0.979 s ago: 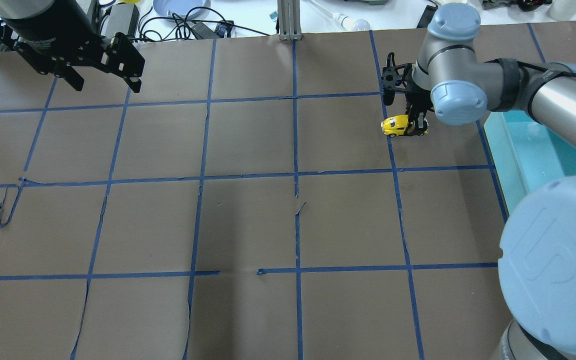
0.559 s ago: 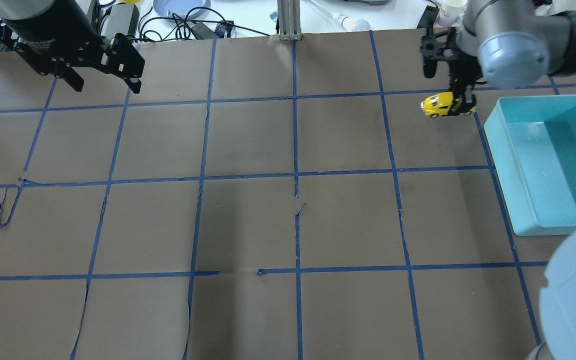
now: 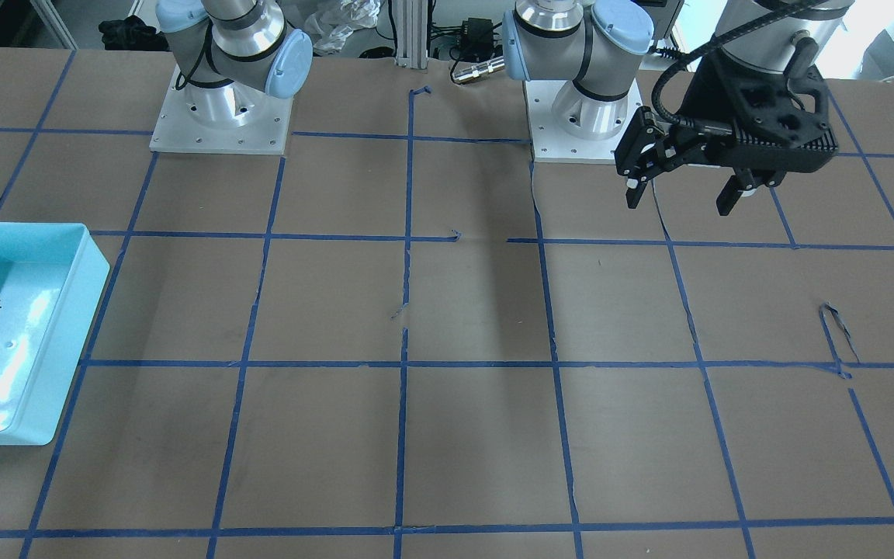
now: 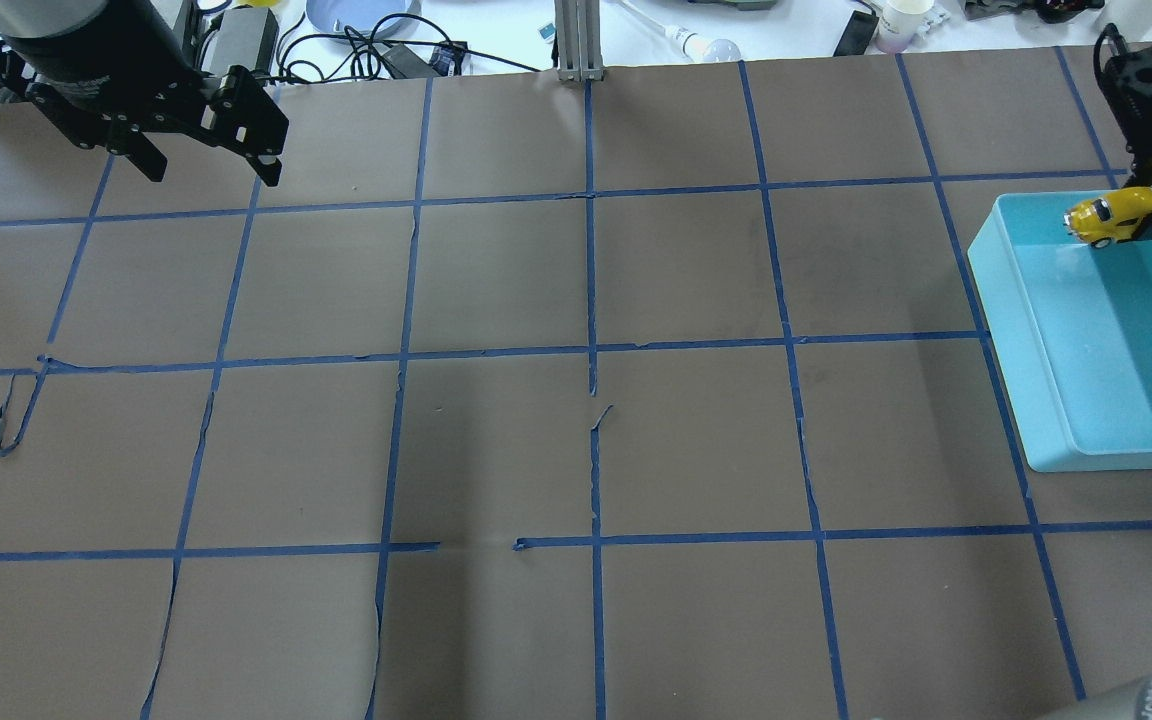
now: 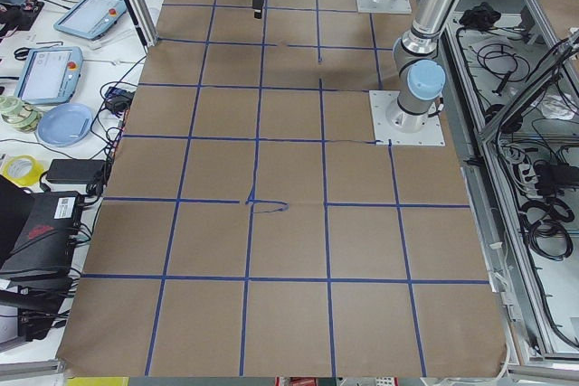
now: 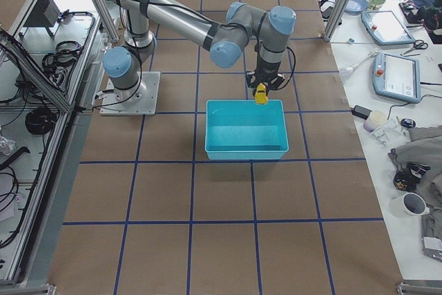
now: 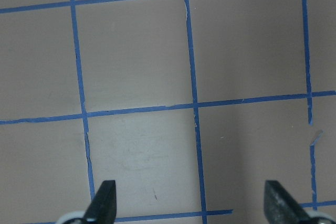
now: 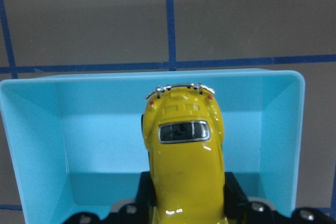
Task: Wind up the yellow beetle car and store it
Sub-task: 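Carry the car with the right gripper over the light-blue bin, then lower the car into the bin and open the right gripper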
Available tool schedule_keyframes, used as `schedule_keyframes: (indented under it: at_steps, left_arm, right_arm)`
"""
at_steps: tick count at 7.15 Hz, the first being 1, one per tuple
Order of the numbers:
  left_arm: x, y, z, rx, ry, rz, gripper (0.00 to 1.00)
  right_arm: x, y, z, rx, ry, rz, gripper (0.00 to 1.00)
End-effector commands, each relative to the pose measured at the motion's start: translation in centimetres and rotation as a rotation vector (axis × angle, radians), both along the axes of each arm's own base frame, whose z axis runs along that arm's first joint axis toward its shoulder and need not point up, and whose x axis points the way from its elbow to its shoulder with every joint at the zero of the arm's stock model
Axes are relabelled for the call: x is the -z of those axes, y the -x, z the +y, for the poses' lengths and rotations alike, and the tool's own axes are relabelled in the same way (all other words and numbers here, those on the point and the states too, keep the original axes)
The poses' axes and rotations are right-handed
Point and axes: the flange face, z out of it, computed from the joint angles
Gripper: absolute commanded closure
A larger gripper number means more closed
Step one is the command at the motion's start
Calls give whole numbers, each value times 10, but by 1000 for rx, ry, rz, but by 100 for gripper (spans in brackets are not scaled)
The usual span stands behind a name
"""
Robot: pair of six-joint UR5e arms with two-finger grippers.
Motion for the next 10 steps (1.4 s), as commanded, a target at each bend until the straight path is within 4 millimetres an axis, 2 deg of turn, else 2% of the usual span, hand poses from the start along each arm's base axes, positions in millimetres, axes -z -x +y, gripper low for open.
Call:
schedule_keyframes:
  at_steps: [1, 2, 5, 7, 8, 9, 10]
  left_arm:
    - [0, 0, 1, 0, -1, 0, 0]
    - [0, 0, 0, 0, 1, -1, 0]
    - [0, 0, 1, 0, -1, 0, 0]
    - [0, 0, 1, 0, 0, 0, 0]
    - [0, 0, 1, 0, -1, 0, 0]
    - [0, 0, 0, 0, 1, -1, 0]
    - [0, 0, 0, 0, 1, -1, 0]
  right_arm:
    - [58, 45, 15, 8, -11, -2, 100]
    - [83, 52, 9, -33, -8, 0, 100]
    - [136, 54, 7, -30, -79, -47, 100]
    - [143, 54, 7, -30, -90, -53, 58]
    - [148, 52, 10, -26, -99, -60, 22]
    - [148, 52, 11, -24, -100, -61, 5]
    - [141, 52, 11, -21, -92, -54, 0]
